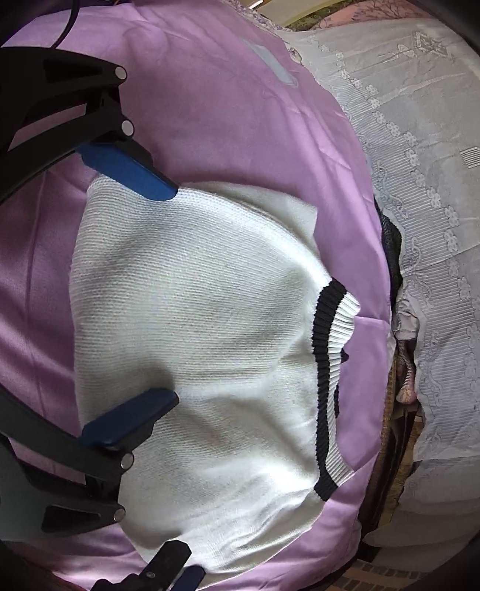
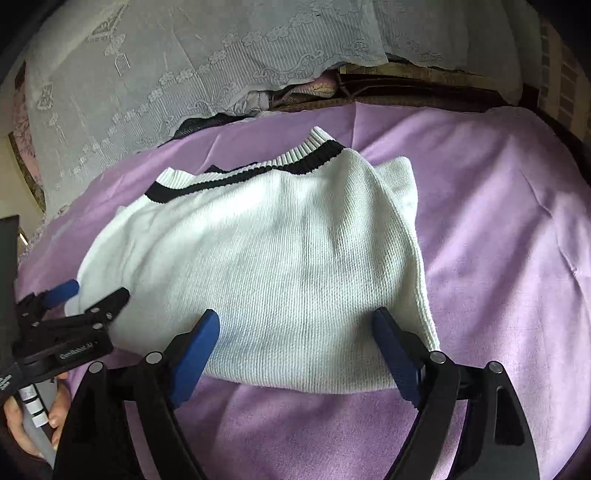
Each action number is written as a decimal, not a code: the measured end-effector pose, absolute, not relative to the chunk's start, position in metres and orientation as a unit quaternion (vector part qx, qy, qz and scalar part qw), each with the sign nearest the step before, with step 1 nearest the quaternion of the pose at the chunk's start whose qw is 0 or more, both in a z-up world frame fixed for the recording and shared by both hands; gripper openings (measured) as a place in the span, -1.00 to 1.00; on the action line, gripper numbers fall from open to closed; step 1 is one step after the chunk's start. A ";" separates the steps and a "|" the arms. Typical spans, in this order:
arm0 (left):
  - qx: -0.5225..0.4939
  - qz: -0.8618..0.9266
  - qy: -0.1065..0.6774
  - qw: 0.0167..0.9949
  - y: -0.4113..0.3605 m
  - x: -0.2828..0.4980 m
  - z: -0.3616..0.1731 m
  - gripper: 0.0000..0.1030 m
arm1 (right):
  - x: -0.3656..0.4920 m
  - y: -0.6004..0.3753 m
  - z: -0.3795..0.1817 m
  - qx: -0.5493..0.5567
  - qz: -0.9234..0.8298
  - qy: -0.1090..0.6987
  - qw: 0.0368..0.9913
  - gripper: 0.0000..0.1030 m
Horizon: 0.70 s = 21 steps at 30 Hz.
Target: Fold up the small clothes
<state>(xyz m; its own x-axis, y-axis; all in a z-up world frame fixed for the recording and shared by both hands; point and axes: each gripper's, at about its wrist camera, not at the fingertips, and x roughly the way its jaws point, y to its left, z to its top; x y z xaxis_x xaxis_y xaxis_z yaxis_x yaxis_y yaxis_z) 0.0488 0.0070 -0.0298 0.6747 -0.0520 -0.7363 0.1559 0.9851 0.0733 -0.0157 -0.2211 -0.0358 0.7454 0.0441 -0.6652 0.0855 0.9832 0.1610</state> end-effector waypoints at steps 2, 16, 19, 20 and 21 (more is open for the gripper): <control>0.059 -0.058 0.398 0.914 0.011 0.046 -0.030 0.92 | -0.025 -0.222 -0.030 0.097 -0.015 0.333 0.938 0.66; -0.014 -0.049 0.391 0.919 0.055 0.011 -0.024 0.92 | -0.076 -0.308 -0.037 0.344 0.011 0.281 0.896 0.72; -0.015 -0.027 0.385 0.923 0.062 0.008 -0.022 0.92 | -0.080 -0.311 -0.045 0.367 0.024 0.292 0.883 0.71; -0.016 -0.011 0.382 0.924 0.067 0.008 -0.021 0.92 | -0.081 -0.311 -0.046 0.367 0.025 0.294 0.882 0.69; -0.016 0.006 0.382 0.924 0.072 0.010 -0.021 0.92 | -0.080 -0.310 -0.047 0.367 0.026 0.296 0.881 0.69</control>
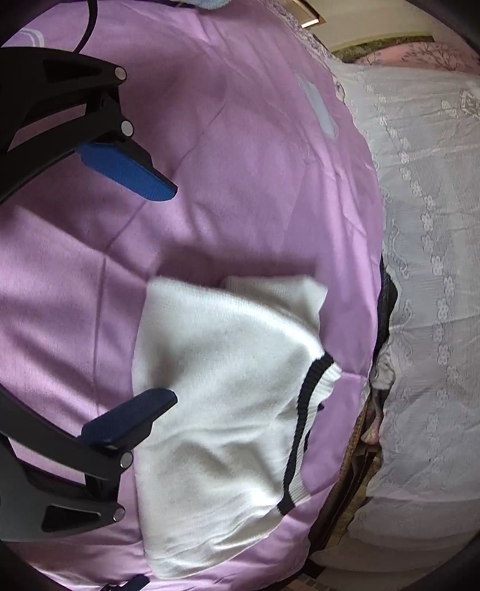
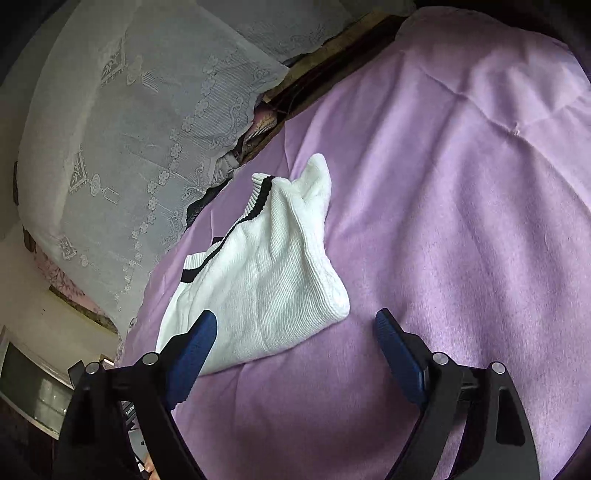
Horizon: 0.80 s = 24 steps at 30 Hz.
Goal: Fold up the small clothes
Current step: 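Move the right tool to the sweater's side edge and close on it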
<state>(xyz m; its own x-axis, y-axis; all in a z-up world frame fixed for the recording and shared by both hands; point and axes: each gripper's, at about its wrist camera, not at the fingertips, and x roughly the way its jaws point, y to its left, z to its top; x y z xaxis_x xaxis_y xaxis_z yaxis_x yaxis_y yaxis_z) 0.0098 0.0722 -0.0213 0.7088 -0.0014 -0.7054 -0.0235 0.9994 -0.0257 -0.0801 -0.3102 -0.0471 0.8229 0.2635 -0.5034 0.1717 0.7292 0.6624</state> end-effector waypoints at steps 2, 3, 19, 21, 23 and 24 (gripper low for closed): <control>-0.029 0.036 0.398 0.916 0.086 0.017 -0.027 0.92 | -0.077 -0.310 -0.050 0.364 0.021 0.302 0.881 0.69; -0.044 0.037 0.412 0.909 0.092 0.021 -0.032 0.92 | -0.076 -0.309 -0.052 0.361 0.019 0.305 0.881 0.69; -0.065 0.035 0.432 0.899 0.096 0.026 -0.041 0.92 | -0.065 -0.303 -0.054 0.364 0.021 0.329 0.871 0.61; -0.064 0.036 0.433 0.899 0.096 0.025 -0.041 0.92 | -0.068 -0.303 -0.055 0.381 0.024 0.332 0.863 0.61; -0.062 0.038 0.433 0.899 0.094 0.025 -0.040 0.92 | -0.060 -0.303 -0.055 0.390 0.010 0.334 0.858 0.61; -0.060 0.040 0.433 0.899 0.094 0.025 -0.040 0.92 | -0.054 -0.302 -0.055 0.391 0.004 0.334 0.858 0.62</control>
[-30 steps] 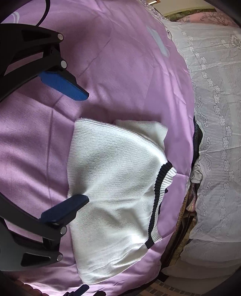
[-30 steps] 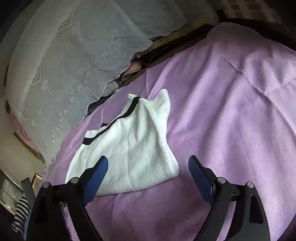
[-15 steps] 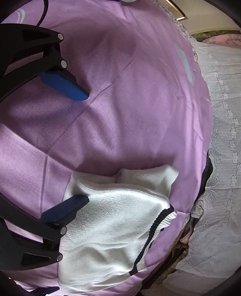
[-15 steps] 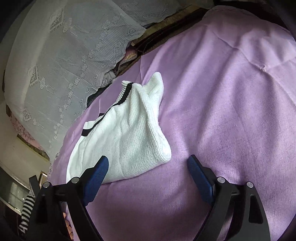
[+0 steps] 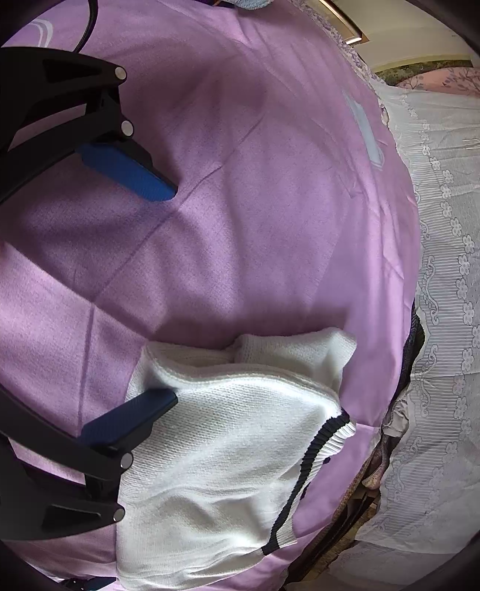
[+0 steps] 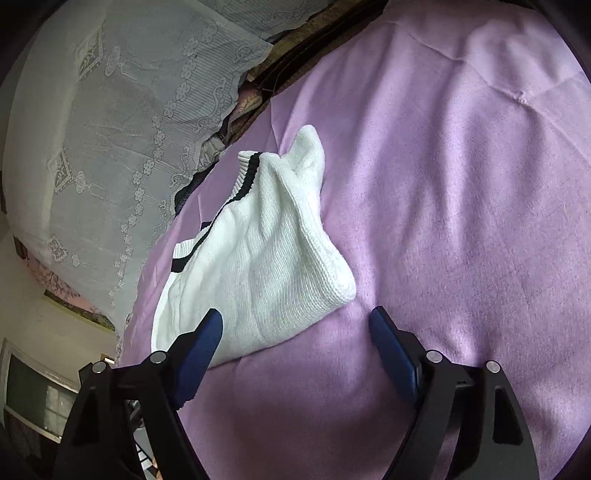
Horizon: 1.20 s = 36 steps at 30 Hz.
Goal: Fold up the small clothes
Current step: 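Move the right tool to the sweater's side edge and close on it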
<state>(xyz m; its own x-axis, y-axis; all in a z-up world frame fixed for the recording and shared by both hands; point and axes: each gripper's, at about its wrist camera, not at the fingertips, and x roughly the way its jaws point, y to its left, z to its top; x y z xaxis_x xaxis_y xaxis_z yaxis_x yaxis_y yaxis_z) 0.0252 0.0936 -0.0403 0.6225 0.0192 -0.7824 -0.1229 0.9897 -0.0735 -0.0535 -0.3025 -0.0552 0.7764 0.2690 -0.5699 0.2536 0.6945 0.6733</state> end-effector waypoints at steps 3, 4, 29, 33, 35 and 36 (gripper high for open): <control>-0.057 0.041 0.433 0.899 0.093 0.026 -0.040 0.92 | -0.033 -0.296 -0.054 0.382 -0.020 0.329 0.863 0.63; -0.058 0.040 0.433 0.899 0.093 0.026 -0.040 0.92 | -0.027 -0.293 -0.053 0.377 -0.029 0.325 0.867 0.63; -0.094 -0.008 0.393 0.915 0.074 0.015 0.008 0.91 | -0.023 -0.298 -0.068 0.436 -0.029 0.273 0.857 -0.48; -0.076 -0.031 0.396 0.915 0.030 0.038 0.034 0.91 | -0.023 -0.296 -0.068 0.439 -0.028 0.274 0.855 -0.49; -0.063 -0.037 0.411 0.909 0.003 0.058 0.034 0.91 | -0.024 -0.296 -0.068 0.441 -0.024 0.273 0.855 -0.50; -0.054 -0.031 0.417 0.907 -0.009 0.067 0.032 0.91 | -0.024 -0.296 -0.068 0.440 -0.024 0.273 0.855 -0.50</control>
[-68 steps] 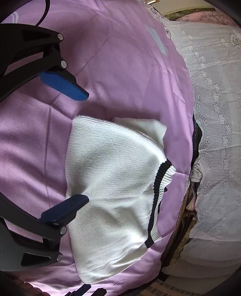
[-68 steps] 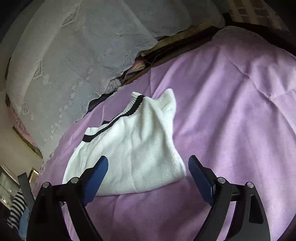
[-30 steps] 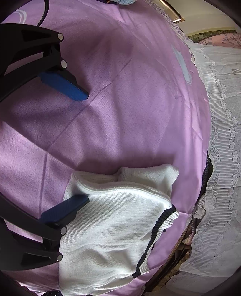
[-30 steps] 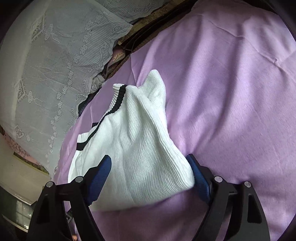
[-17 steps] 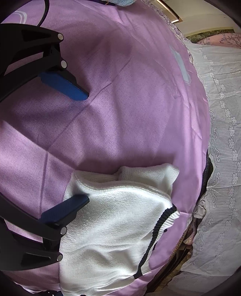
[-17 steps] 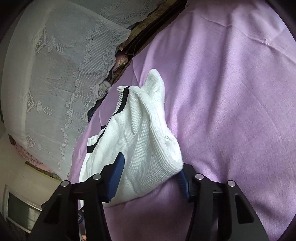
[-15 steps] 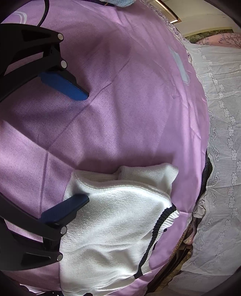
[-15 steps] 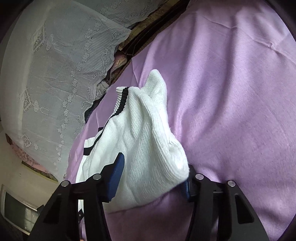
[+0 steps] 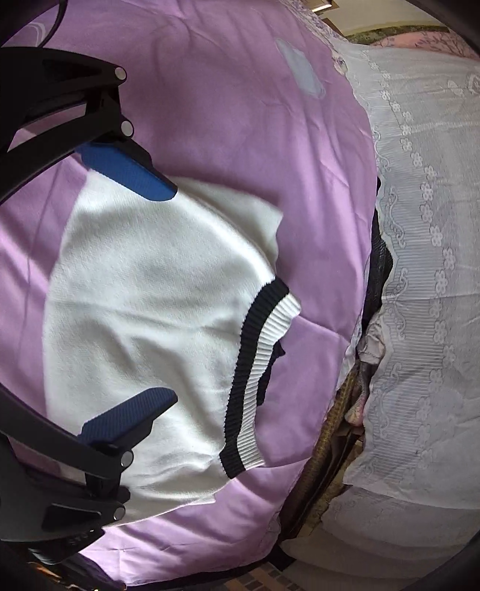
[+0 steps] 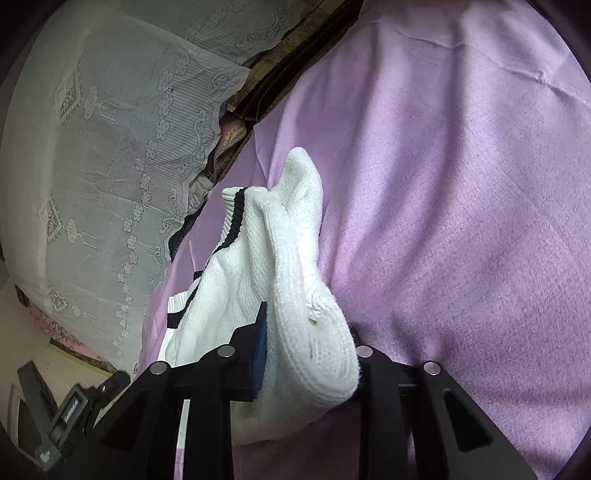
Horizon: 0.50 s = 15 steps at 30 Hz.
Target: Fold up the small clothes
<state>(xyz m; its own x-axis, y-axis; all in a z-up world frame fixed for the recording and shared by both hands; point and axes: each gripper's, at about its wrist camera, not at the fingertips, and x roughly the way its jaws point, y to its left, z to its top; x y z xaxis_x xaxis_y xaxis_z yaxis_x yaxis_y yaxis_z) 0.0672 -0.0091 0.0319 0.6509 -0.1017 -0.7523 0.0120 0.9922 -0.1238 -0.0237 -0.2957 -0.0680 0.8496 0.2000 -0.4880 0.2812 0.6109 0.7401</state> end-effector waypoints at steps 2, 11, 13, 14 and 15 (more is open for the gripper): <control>-0.036 -0.014 0.427 0.903 -0.025 0.082 0.020 0.91 | -0.024 -0.295 -0.068 0.441 -0.024 0.273 0.855 -0.49; 0.021 0.020 0.421 0.906 -0.046 0.098 -0.031 0.92 | -0.021 -0.295 -0.067 0.431 -0.028 0.276 0.859 -0.43; 0.010 0.012 0.411 0.912 -0.042 0.094 -0.027 0.91 | -0.021 -0.295 -0.067 0.432 -0.030 0.273 0.859 -0.42; -0.002 0.001 0.402 0.916 -0.040 0.090 -0.024 0.91 | -0.020 -0.295 -0.067 0.432 -0.031 0.272 0.859 -0.41; -0.013 -0.009 0.394 0.919 -0.038 0.087 -0.019 0.91 | -0.019 -0.295 -0.067 0.431 -0.031 0.272 0.860 -0.41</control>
